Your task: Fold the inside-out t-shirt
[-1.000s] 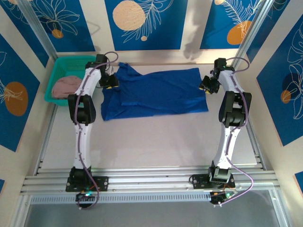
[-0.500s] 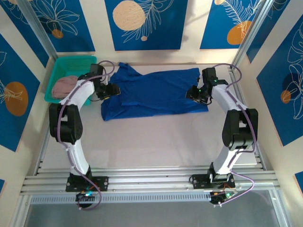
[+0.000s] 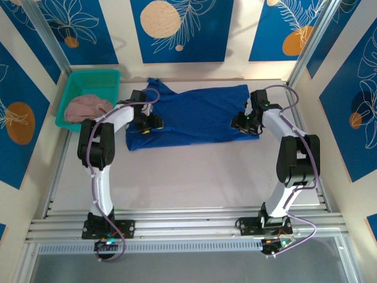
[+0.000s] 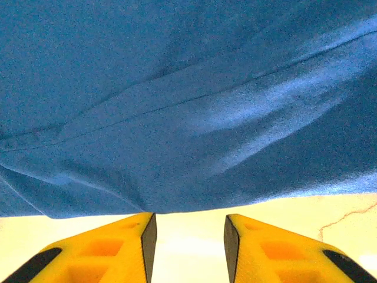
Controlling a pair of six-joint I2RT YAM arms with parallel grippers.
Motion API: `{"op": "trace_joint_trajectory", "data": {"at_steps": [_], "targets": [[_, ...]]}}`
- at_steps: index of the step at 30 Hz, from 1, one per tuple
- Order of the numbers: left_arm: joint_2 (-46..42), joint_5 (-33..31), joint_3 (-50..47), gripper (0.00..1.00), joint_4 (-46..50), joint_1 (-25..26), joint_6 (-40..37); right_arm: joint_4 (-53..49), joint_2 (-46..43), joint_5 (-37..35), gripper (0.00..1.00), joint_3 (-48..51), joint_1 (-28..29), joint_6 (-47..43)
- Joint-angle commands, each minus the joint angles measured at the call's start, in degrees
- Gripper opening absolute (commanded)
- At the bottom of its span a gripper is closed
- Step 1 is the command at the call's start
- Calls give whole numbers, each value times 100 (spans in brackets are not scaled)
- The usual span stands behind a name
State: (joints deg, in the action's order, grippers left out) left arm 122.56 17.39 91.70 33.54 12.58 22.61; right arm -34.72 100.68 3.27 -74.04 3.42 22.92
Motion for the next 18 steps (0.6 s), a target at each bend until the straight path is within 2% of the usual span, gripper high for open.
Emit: {"op": "trace_joint_trajectory", "data": {"at_steps": [1,7,11,15,18], "targets": [[136,218,356,58,3,65,32,53,-126,168,37,107,32,90],[422,420,910,52,62,80,97,84,-137,135,37,170,16,90],[930,737,1852,46,256,127,145,88,-120,161,37,171,18,98],[1513,1099,3134,47,642,140,216,66,-184,184,37,199,12,108],[1335,817,3345,51,775,127,11,127,-289,211,37,291,44,117]]}}
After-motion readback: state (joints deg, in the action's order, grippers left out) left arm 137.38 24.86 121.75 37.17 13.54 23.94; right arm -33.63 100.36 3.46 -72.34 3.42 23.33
